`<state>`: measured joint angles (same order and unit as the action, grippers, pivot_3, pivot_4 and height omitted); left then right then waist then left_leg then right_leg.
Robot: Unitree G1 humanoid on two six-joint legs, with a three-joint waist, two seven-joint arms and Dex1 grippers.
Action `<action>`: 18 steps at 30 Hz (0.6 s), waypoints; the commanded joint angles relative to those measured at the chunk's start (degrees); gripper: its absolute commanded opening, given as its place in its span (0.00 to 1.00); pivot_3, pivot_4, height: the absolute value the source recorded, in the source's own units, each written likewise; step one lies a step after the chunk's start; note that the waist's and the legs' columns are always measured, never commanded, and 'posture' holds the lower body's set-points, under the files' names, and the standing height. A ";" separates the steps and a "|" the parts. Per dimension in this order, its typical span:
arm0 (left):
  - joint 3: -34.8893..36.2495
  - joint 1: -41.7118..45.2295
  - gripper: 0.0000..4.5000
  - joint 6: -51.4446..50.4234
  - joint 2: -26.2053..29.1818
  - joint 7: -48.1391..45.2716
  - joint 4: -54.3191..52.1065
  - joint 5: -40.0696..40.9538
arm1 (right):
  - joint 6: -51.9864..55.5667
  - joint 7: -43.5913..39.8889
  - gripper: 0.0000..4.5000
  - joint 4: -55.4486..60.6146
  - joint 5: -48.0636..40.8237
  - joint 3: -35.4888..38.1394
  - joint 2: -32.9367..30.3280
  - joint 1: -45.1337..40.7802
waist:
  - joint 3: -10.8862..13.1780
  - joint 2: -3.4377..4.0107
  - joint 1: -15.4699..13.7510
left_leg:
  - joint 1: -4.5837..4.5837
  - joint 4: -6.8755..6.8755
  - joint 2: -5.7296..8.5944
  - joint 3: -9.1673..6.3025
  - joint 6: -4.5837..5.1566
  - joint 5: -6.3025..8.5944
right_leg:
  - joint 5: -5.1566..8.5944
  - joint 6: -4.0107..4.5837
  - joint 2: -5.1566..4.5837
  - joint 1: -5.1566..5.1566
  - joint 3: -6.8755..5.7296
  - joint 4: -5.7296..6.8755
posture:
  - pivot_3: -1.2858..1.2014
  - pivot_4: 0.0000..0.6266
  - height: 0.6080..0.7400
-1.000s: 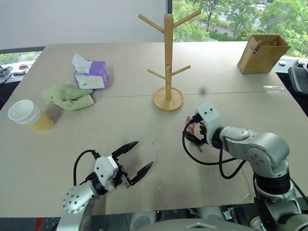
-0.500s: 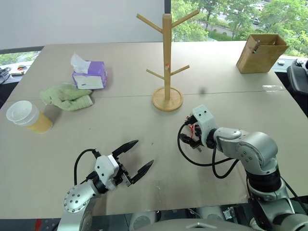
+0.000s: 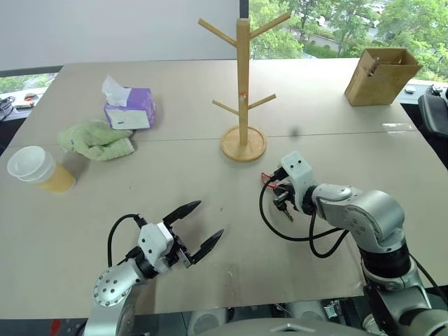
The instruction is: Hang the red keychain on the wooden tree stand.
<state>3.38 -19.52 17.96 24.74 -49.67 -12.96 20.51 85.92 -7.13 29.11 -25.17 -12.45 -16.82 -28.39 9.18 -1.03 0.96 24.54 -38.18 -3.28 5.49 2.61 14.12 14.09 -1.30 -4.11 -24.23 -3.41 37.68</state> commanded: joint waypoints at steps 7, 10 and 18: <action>-0.39 3.06 1.00 -6.45 -1.27 6.86 -8.75 2.25 | -33.94 -22.44 0.01 9.77 -1.68 7.19 -14.20 0.26 | 0.25 0.10 -0.24 | 0.26 -0.10 0.07 -0.07 0.02 -0.01 | -0.07 -0.27 0.01 -0.16 -0.02 -0.03 | 0.52 0.24 1.00; -0.52 6.33 1.00 -13.43 -0.72 10.22 -13.92 4.50 | -40.85 -26.10 0.01 8.83 -0.77 9.59 -17.03 -1.51 | 0.24 0.08 -0.23 | 0.22 -0.13 0.02 -0.15 0.01 -0.01 | 0.00 -0.43 0.09 -0.13 -0.05 0.02 | 0.52 0.24 1.00; 5.42 25.27 1.00 -36.74 6.31 19.87 -22.44 17.56 | -51.65 -28.38 0.01 1.50 5.99 7.43 -18.08 -10.84 | 0.26 0.04 -0.17 | 0.14 -0.18 0.04 -0.20 -0.08 -0.07 | -0.12 -0.24 0.16 -0.04 -0.03 0.16 | 0.52 0.24 1.00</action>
<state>7.53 5.37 -15.80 30.47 -31.01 -32.97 35.15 36.44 -35.41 30.49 -20.26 -4.71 -35.06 -38.14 9.45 -0.99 0.78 24.64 -38.35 -3.21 5.32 2.52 14.05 13.97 -1.54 -3.97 -24.23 -3.41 37.82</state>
